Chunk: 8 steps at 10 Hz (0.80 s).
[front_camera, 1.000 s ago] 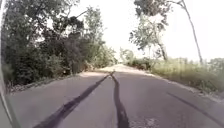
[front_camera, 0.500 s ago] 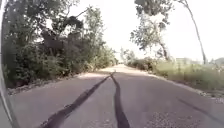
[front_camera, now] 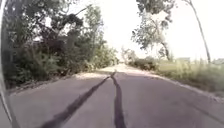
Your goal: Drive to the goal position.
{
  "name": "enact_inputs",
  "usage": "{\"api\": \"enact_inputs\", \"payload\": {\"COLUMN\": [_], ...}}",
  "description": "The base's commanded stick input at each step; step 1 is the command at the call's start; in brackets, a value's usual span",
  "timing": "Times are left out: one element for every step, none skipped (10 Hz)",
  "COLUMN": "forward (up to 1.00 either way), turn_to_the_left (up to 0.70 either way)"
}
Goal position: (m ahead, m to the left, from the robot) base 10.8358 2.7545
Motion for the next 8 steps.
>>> {"api": "enact_inputs", "payload": {"forward": [0.70, 0.70, 0.70, 0.70, 0.70, 0.70, 0.70, 0.70], "turn_to_the_left": [-0.03, -0.03, -0.03, -0.03, -0.03, -0.03, -0.03, -0.03]}}
